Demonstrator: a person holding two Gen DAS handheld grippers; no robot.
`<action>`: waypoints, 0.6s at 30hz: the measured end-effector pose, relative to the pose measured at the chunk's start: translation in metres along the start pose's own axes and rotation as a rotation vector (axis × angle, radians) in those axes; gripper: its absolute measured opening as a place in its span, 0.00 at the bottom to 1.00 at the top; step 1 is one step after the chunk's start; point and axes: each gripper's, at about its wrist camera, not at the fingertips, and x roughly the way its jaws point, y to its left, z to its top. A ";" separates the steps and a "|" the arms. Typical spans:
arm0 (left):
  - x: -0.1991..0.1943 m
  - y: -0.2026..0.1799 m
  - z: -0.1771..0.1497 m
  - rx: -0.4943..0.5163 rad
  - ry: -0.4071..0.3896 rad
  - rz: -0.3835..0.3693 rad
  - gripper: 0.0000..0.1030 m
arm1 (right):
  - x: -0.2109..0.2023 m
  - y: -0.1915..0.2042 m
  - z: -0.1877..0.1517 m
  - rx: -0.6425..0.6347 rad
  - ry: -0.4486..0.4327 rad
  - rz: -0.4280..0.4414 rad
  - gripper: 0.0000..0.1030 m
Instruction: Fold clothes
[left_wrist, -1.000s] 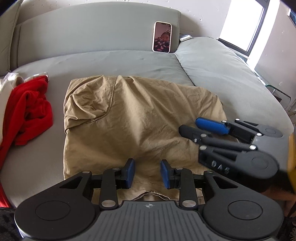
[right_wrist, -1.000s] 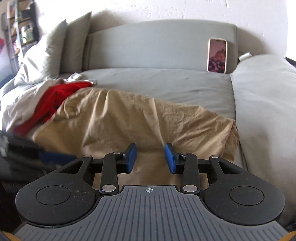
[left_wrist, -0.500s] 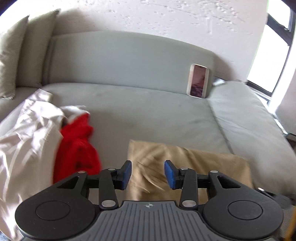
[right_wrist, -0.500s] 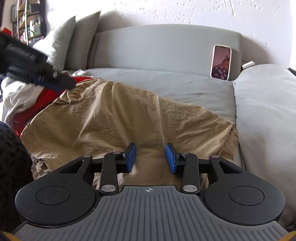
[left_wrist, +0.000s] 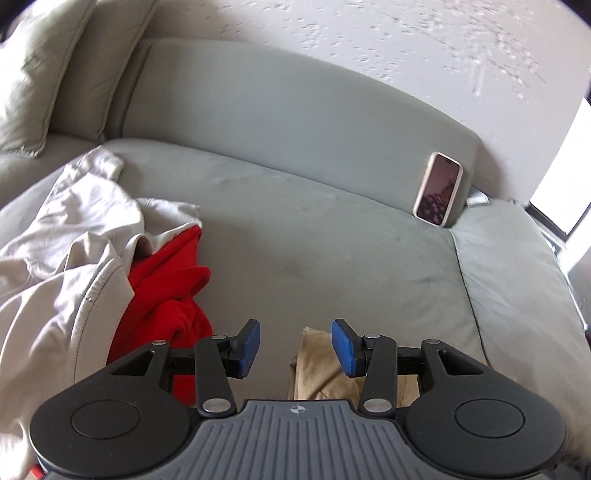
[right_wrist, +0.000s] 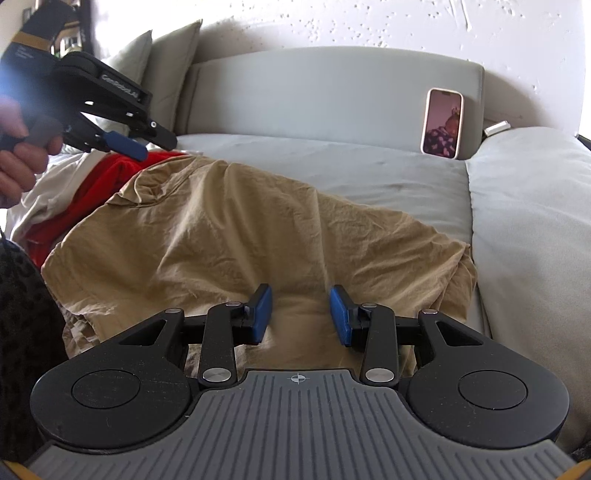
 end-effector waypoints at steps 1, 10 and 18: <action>0.002 0.001 0.001 -0.008 0.006 -0.004 0.41 | 0.000 0.000 0.000 -0.001 -0.002 0.001 0.40; 0.025 -0.003 0.003 -0.043 0.098 -0.090 0.40 | -0.001 -0.003 0.002 -0.006 0.004 0.015 0.40; 0.028 -0.019 -0.015 0.038 0.072 -0.067 0.13 | -0.003 -0.006 0.003 -0.001 0.015 0.035 0.40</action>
